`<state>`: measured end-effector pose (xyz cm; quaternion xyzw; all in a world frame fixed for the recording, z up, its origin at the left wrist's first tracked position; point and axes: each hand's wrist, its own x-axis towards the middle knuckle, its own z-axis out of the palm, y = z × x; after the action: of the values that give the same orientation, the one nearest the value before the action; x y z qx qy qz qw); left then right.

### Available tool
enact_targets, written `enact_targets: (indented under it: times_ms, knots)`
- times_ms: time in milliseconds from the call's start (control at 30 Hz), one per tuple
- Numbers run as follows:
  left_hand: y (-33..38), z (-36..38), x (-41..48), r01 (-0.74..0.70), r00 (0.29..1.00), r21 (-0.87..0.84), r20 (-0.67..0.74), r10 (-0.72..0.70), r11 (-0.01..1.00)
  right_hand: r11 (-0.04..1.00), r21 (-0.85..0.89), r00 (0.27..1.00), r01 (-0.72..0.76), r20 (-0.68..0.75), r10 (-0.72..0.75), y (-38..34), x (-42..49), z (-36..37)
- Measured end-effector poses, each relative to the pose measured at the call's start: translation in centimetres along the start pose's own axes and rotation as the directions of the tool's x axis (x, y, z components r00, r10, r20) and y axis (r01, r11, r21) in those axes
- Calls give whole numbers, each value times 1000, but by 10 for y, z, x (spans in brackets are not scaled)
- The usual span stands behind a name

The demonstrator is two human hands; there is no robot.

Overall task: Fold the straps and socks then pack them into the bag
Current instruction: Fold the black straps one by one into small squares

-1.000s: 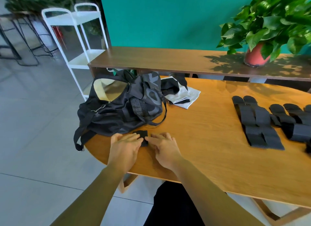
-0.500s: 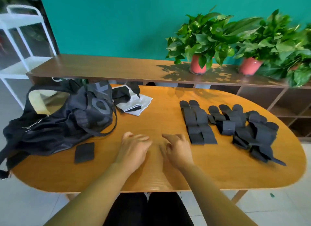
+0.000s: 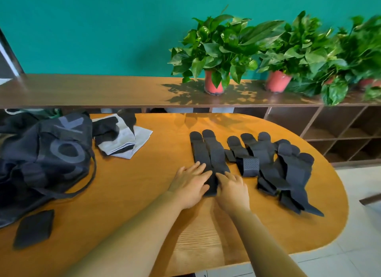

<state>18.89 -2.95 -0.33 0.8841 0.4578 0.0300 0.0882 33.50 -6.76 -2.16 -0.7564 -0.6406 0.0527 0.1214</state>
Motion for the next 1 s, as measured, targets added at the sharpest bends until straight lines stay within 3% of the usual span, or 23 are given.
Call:
enact_targets:
  times_ms: [67,367,600,700,833,933,1000]
  knots:
    - [-3,8,4,-29,997,46,77,26,999,1000,13,998,-27,56,26,4,3,2]
    - [-41,12,-66,-40,999,-17,36,40,999,998,17,992,-60,109,57,4,1,-9]
    - [-60,0,-133,3,998,-26,66,-1,1000,999,36,999,29,-26,-28,-14,-16,-10]
    - [-62,-7,-149,-1,999,-33,50,3,999,980,120,982,159,-123,-144,-38,-24,-9]
    - [-64,-17,-146,16,996,-53,-84,-20,998,896,106,890,431,-211,-403,-77,-33,-3]
    - [-63,-13,-139,-8,998,-49,-55,5,999,814,89,818,574,-119,-563,-96,-32,4]
    - [-64,-6,-139,-13,1000,-48,0,13,999,781,53,780,623,43,-625,-100,-28,10]
